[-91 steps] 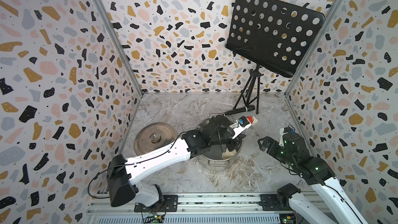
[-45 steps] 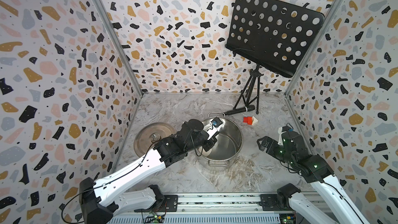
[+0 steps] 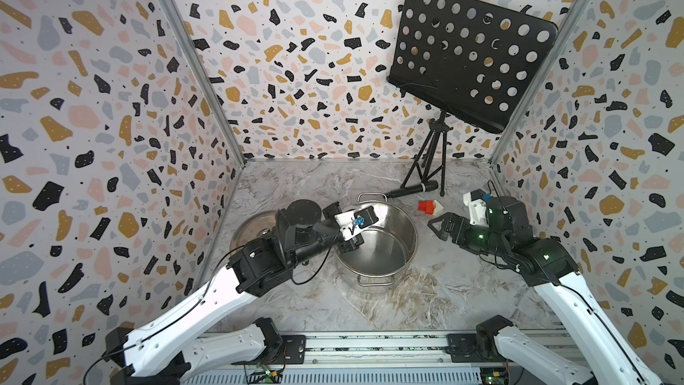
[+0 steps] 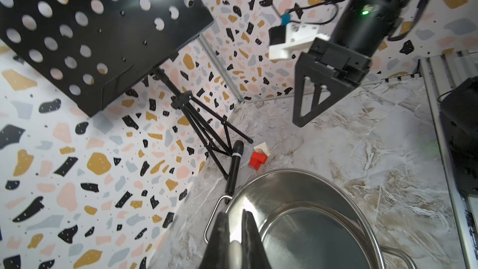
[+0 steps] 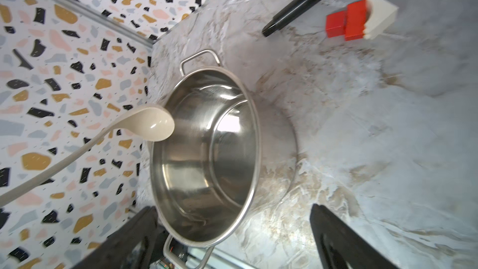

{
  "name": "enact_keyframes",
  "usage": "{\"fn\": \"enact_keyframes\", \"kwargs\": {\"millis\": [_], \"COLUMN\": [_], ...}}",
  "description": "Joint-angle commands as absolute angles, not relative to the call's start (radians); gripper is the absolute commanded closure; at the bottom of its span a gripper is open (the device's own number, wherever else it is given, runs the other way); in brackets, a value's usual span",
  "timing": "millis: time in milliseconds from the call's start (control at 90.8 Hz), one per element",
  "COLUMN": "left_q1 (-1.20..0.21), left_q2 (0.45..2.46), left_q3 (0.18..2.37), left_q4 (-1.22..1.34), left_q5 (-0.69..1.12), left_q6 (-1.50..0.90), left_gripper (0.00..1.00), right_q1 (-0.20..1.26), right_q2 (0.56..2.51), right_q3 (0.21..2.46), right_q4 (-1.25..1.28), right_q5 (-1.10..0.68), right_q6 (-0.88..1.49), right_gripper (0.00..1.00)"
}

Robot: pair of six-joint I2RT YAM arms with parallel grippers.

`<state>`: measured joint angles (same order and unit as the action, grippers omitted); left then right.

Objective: Stir the soup with a spoon
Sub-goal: Stir the soup in the pan with a stick, then place the spoon at the center of the board.

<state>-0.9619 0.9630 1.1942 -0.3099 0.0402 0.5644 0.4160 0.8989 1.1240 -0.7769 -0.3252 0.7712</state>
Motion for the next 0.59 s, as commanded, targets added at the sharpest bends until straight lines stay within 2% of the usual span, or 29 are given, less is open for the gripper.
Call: {"fn": "enact_keyframes", "kwargs": {"millis": [0, 99, 231, 452, 584], "left_q1": [-1.009, -1.07, -1.152, -1.276, -1.308], "left_q2": [0.9, 0.856, 0.82, 0.789, 0.778], "left_q3": [1.157, 1.093, 0.995, 0.848, 0.841], "left_q4": [-0.217, -0.132, -0.026, 0.111, 0.089], "left_q5": [0.058, 0.027, -0.023, -0.085, -0.089], "left_q6": [0.745, 0.894, 1.101, 1.383, 1.409], "left_gripper": [1.0, 1.0, 1.0, 1.0, 1.0], "right_q1": [0.413, 0.413, 0.415, 0.464, 0.503], "right_q2": [0.936, 0.958, 0.974, 1.014, 1.031], "right_q3": [1.18, 1.135, 1.082, 1.088, 1.073], "right_q4": [-0.705, -0.527, -0.269, -0.244, -0.184], "right_q5": [-0.552, -0.714, -0.819, -0.833, -0.79], "right_q6": [0.823, 1.005, 1.234, 1.248, 1.269], "right_gripper": [0.04, 0.08, 0.12, 0.19, 0.25]}}
